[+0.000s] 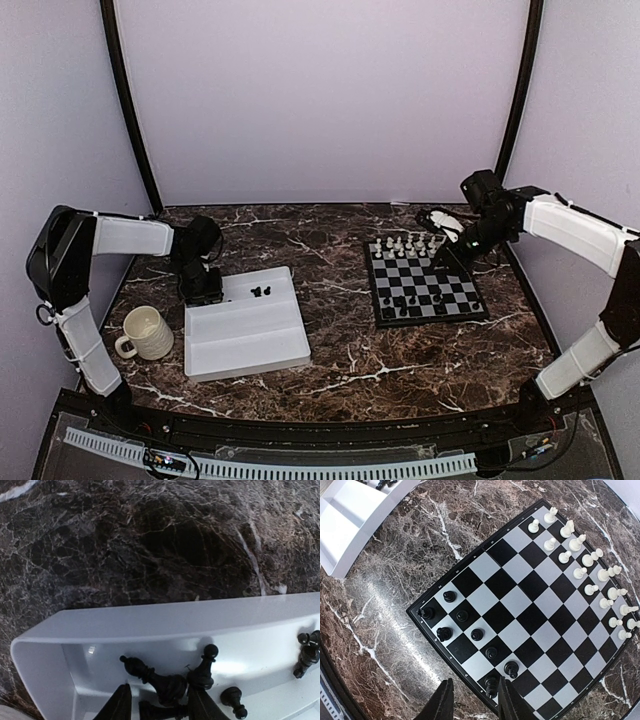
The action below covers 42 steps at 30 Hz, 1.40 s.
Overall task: Set up the chess pieces on the board
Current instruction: Pick up the bishop from the storage box.
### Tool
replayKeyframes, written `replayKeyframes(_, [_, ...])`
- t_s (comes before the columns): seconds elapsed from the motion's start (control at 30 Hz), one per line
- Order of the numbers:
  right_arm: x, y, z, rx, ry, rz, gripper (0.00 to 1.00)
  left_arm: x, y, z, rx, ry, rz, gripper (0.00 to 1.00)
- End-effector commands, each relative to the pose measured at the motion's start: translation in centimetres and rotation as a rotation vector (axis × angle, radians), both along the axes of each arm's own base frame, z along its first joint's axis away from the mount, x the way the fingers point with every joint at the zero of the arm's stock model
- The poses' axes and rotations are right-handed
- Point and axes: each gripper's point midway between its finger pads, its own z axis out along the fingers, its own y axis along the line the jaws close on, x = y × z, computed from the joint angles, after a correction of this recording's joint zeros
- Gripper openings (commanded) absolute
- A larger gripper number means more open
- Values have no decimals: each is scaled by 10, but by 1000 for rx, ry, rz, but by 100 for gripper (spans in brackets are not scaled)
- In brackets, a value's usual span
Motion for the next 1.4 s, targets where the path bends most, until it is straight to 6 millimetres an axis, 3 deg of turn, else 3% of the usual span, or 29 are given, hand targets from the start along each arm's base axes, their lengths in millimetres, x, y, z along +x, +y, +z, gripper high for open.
replayKeyframes(0.0, [0, 2, 4, 28, -37, 16, 32, -3, 1, -9, -13, 19, 54, 40])
replayKeyframes(0.23, [-4, 5, -4, 46, -10, 19, 32, 14, 4, -11, 24, 0, 44, 32])
replayKeyframes(0.43, [-4, 4, -5, 44, -8, 15, 31, 22, 10, -13, 84, -5, -15, 19])
replayKeyframes(0.77, [1, 6, -4, 41, 9, 7, 31, 20, 12, 17, 111, -32, -134, 9])
replayKeyframes(0.93, [6, 8, -5, 43, 18, 8, 31, 33, 12, 40, 139, -109, -216, 11])
replayKeyframes(1.03, [8, 9, -5, 41, 25, 8, 31, 41, 10, 43, 157, -113, -268, 19])
replayKeyframes(1.23, [9, 8, -3, 36, 19, 4, 31, 51, 12, 33, 214, -70, -347, 33])
replayKeyframes(1.37, [8, 7, -3, 31, 21, 4, 31, 52, 16, 29, 243, -48, -360, 35])
